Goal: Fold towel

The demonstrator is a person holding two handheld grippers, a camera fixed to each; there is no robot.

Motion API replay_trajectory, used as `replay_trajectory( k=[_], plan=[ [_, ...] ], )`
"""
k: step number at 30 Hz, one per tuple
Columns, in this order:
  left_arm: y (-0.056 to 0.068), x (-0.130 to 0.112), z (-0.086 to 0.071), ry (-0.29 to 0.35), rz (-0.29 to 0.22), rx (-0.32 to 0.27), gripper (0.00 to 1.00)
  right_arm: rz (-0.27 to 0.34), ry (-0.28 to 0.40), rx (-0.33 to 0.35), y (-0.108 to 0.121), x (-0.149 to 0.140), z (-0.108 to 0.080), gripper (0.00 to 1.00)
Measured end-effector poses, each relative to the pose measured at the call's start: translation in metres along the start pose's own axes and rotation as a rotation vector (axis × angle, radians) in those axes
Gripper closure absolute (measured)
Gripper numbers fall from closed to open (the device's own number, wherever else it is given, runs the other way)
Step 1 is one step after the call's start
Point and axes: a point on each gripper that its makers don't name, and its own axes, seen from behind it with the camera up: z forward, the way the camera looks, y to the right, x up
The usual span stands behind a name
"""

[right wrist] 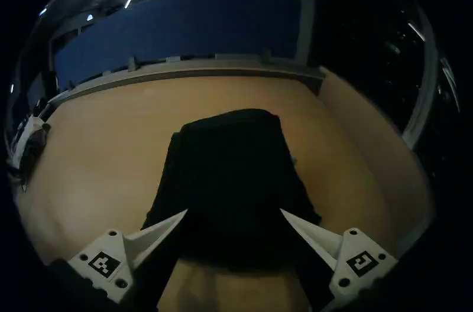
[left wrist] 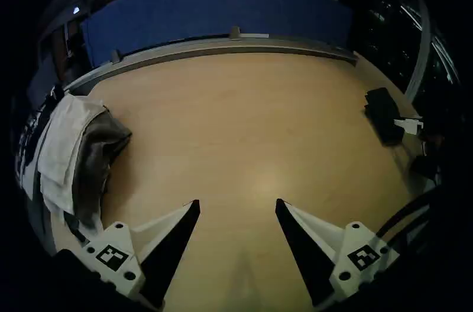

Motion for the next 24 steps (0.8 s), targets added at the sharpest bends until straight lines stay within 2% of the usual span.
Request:
replay_trajectory(
  k=[3,12,24],
  plan=[
    [-0.002,0.001,0.000,0.004,-0.002,0.003,0.05,0.002,0.011,0.002,0.000,0.007,-0.004,0.00],
    [-0.005,0.009,0.000,0.026,-0.015,0.006,0.05,0.011,0.126,-0.005,-0.003,0.055,-0.036,0.00],
    [-0.006,0.018,0.000,0.058,-0.015,-0.004,0.05,-0.005,0.155,0.003,-0.016,0.067,-0.048,0.00]
  ],
)
